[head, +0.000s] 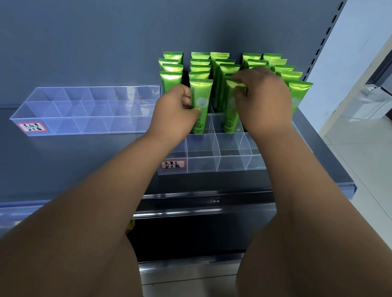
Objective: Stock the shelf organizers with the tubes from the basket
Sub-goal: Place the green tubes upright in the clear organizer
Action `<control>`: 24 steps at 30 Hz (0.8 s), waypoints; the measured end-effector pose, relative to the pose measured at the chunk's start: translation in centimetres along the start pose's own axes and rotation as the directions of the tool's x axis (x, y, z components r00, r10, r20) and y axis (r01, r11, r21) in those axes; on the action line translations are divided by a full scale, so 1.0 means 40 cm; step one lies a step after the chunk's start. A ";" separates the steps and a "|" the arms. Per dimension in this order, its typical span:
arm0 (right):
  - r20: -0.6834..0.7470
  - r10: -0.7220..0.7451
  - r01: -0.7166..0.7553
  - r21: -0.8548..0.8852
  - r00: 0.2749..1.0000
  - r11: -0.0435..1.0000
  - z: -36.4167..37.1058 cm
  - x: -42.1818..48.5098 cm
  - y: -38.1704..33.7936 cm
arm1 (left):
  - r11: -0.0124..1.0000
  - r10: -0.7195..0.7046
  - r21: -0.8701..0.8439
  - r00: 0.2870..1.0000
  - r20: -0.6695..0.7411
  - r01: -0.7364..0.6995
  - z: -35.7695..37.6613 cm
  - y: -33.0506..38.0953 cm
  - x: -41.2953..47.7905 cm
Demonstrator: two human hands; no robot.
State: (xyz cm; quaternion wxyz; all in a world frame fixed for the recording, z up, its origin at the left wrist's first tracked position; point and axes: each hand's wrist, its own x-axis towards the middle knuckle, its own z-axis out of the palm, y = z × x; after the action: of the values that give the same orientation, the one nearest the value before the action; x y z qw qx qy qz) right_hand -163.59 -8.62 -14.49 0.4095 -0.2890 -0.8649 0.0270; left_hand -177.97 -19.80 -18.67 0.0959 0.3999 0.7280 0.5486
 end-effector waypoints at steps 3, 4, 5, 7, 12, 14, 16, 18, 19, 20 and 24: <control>-0.016 0.000 0.000 0.035 1.000 0.999 0.007 0.006 0.006 | 1.000 0.000 0.006 1.000 0.001 0.000 0.000 0.001 -0.004; -0.017 0.008 -0.007 0.043 1.000 0.999 0.007 0.007 0.006 | 1.000 0.002 0.006 1.000 0.002 -0.002 0.000 0.001 -0.004; -0.017 0.013 -0.013 0.048 1.000 0.999 0.006 0.007 0.004 | 1.000 0.003 0.006 1.000 0.001 -0.003 -0.001 0.000 -0.003; -0.017 -0.001 0.002 0.051 1.000 0.999 0.003 0.009 0.001 | 1.000 0.002 0.011 1.000 -0.002 -0.002 -0.001 -0.001 -0.004; -0.003 -0.079 0.079 0.033 0.997 0.996 0.009 0.017 0.002 | 1.000 0.005 0.026 1.000 -0.005 -0.005 0.002 -0.002 -0.004; -0.008 -0.075 0.075 0.038 0.997 0.996 0.013 0.018 0.005 | 0.999 0.008 0.037 1.000 -0.008 -0.007 0.003 -0.003 -0.003; -0.022 -0.050 0.051 0.054 0.999 0.997 0.015 0.018 0.006 | 0.999 0.008 0.041 1.000 -0.009 -0.008 0.004 -0.003 -0.003; -0.035 -0.019 0.022 0.070 0.999 0.997 0.014 0.018 0.007 | 0.999 0.005 0.038 1.000 -0.010 -0.005 0.004 -0.002 -0.004; -0.037 -0.006 0.009 0.073 0.999 0.997 0.014 0.018 0.007 | 0.999 0.003 0.038 1.000 -0.011 -0.003 0.004 -0.002 -0.004; -0.040 0.004 -0.001 0.071 0.999 0.997 0.014 0.018 0.007 | 0.999 0.002 0.037 1.000 -0.010 -0.001 0.004 -0.002 -0.005; -0.037 0.000 0.002 0.048 0.999 0.999 0.015 0.017 0.004 | 0.999 0.002 0.041 1.000 -0.012 -0.001 0.004 0.000 -0.006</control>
State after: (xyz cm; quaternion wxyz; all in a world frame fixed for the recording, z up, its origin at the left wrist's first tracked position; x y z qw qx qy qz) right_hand -164.31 -8.02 -14.46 0.4321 -0.2791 -0.8565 0.0420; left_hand -177.71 -19.87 -18.78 0.0829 0.3989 0.7392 0.5363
